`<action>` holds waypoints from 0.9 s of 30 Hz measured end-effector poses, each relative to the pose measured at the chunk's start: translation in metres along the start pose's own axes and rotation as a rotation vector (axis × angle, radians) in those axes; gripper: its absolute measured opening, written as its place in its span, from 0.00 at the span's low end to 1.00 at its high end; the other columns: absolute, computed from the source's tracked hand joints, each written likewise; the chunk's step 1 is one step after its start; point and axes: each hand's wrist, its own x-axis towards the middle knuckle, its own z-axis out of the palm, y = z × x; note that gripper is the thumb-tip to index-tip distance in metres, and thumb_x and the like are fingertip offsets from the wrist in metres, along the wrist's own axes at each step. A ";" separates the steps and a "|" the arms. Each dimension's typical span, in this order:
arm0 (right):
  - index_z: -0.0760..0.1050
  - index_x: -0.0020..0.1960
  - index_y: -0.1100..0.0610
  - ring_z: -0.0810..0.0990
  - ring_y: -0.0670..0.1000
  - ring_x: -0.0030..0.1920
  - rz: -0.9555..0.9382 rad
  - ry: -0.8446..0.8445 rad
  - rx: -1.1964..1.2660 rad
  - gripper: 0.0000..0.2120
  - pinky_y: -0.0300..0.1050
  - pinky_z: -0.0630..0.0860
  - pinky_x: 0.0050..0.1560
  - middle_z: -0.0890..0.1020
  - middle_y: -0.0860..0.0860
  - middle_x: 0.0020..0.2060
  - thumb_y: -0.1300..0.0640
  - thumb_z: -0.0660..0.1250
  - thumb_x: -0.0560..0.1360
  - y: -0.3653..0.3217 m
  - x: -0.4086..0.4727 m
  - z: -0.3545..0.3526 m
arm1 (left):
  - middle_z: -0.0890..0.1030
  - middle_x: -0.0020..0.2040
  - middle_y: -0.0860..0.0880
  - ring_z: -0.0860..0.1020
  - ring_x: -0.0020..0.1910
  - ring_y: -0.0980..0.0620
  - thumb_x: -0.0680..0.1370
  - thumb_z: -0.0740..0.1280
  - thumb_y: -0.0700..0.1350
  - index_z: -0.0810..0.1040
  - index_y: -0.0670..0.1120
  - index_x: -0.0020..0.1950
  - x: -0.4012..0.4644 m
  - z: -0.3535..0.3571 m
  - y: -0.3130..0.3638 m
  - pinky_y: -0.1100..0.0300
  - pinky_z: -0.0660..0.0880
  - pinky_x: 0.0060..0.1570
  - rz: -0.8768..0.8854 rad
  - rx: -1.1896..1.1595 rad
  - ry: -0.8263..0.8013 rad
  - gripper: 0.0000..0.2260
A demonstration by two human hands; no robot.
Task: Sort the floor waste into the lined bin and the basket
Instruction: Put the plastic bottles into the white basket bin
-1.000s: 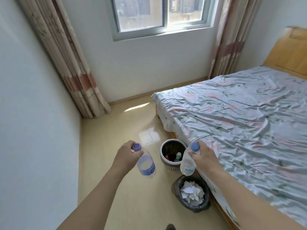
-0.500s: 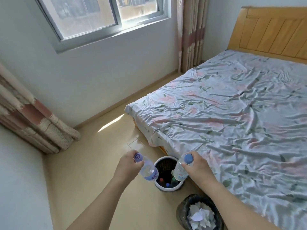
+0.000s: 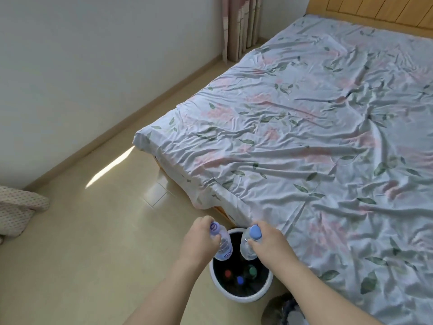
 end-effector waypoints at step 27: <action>0.60 0.73 0.50 0.69 0.52 0.68 -0.058 -0.192 -0.149 0.27 0.50 0.68 0.67 0.68 0.49 0.69 0.58 0.65 0.76 0.204 0.207 0.249 | 0.75 0.55 0.47 0.76 0.50 0.44 0.78 0.60 0.41 0.73 0.43 0.57 0.132 0.302 -0.205 0.48 0.75 0.46 0.151 0.359 -0.246 0.09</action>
